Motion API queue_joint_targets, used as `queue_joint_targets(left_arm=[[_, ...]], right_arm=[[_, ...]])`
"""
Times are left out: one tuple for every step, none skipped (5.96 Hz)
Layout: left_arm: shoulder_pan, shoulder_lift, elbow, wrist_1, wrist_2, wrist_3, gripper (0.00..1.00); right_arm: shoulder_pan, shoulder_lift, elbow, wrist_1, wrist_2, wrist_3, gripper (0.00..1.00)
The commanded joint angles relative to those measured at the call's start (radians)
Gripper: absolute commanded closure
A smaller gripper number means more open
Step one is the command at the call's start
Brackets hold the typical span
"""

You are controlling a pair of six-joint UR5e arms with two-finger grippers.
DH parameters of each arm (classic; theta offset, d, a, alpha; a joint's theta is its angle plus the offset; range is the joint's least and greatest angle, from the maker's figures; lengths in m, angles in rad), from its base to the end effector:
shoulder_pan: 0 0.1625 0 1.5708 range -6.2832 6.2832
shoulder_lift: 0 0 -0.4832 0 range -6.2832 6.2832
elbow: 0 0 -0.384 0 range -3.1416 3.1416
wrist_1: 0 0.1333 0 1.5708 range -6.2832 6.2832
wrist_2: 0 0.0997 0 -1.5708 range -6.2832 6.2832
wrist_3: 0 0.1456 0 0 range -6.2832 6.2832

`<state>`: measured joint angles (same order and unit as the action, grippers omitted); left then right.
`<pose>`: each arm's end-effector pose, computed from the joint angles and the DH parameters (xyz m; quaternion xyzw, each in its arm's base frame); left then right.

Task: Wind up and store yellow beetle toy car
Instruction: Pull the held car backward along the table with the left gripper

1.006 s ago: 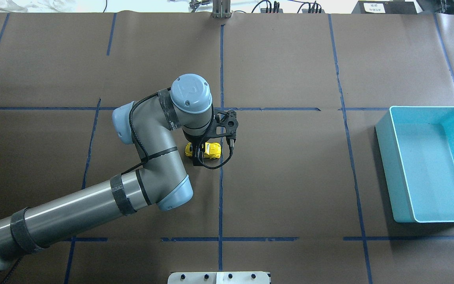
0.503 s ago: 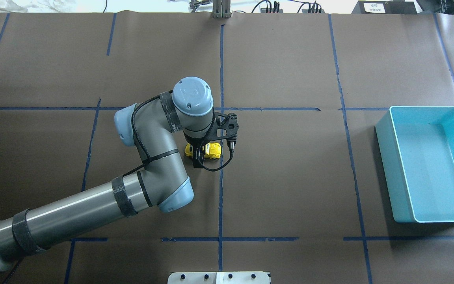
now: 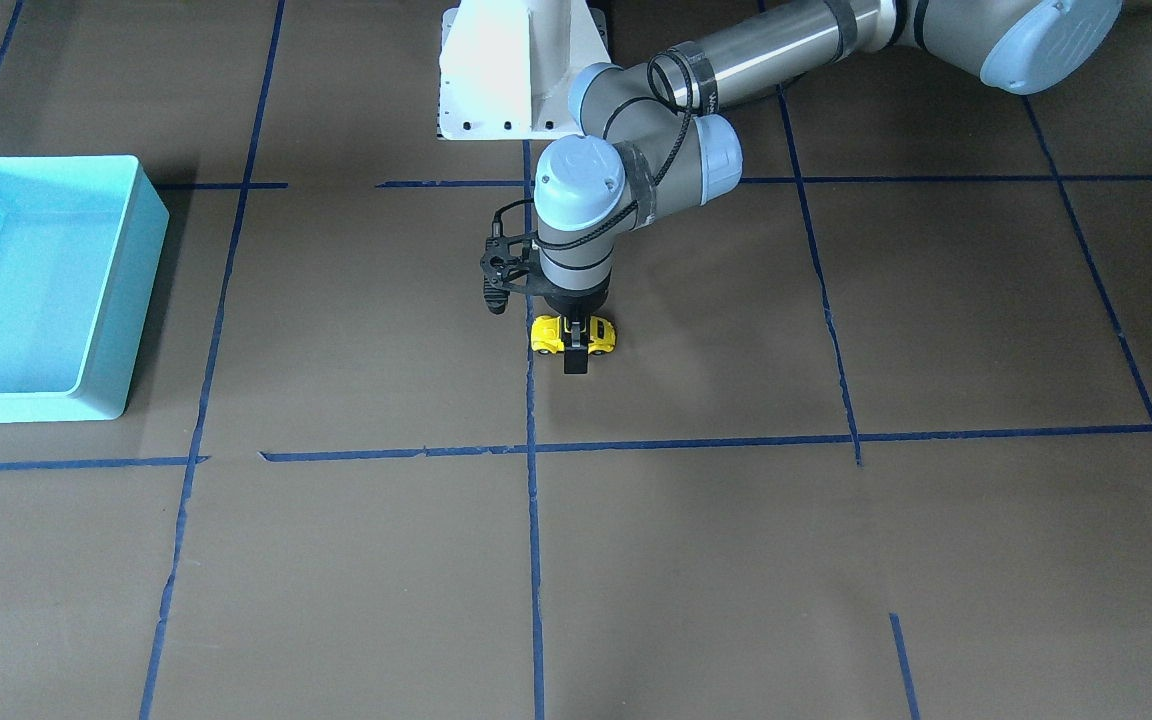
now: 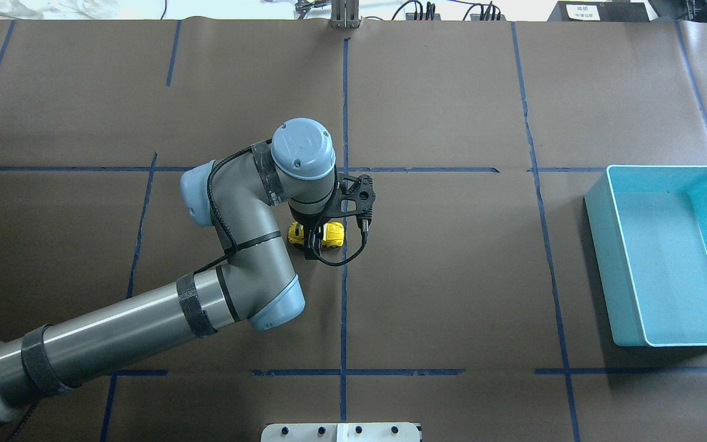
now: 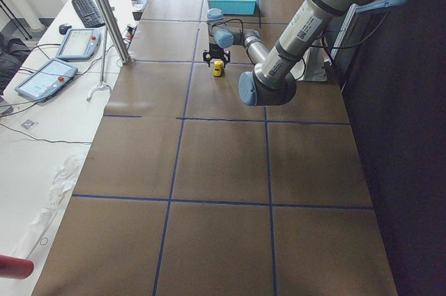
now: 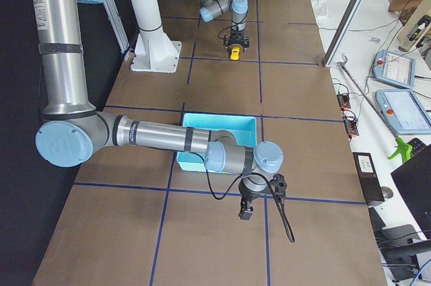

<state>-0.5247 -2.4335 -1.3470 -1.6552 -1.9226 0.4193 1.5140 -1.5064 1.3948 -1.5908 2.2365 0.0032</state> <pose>0.6858 -0.4930 0.2843 0.2809 0.2631 0.6620 0.6431 0.0151 -0.4982 0.8141 -0.0719 -0.3240 -0.0038 0.9433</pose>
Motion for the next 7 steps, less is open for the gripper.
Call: queue_joint_targets(left_arm=[[0.000, -0.001, -0.003, 0.002, -0.001, 0.001, 0.22], [0.000, -0.001, -0.003, 0.003, -0.003, 0.001, 0.30], [0.000, 0.001, -0.006, 0.006, -0.006, 0.013, 0.51], [-0.001, 0.005, -0.018, 0.009, -0.007, 0.013, 0.82], [-0.011, 0.016, -0.064, 0.021, -0.012, 0.013, 0.97], [-0.040, 0.045, -0.095, 0.017, -0.057, 0.015, 0.99], [-0.054, 0.047, -0.096, 0.006, -0.070, 0.016, 1.00]], right_arm=[[0.000, 0.002, -0.011, 0.000, 0.000, 0.001, 0.00], [0.000, 0.000, -0.011, 0.000, 0.000, 0.000, 0.00], [0.000, 0.000, -0.013, 0.000, 0.000, 0.000, 0.00], [0.000, 0.000, -0.013, 0.000, 0.000, 0.000, 0.00], [0.000, 0.000, -0.013, 0.000, 0.000, 0.000, 0.00], [0.000, 0.000, -0.013, 0.000, -0.002, 0.000, 0.00], [0.000, 0.000, -0.013, 0.000, -0.002, 0.000, 0.00]])
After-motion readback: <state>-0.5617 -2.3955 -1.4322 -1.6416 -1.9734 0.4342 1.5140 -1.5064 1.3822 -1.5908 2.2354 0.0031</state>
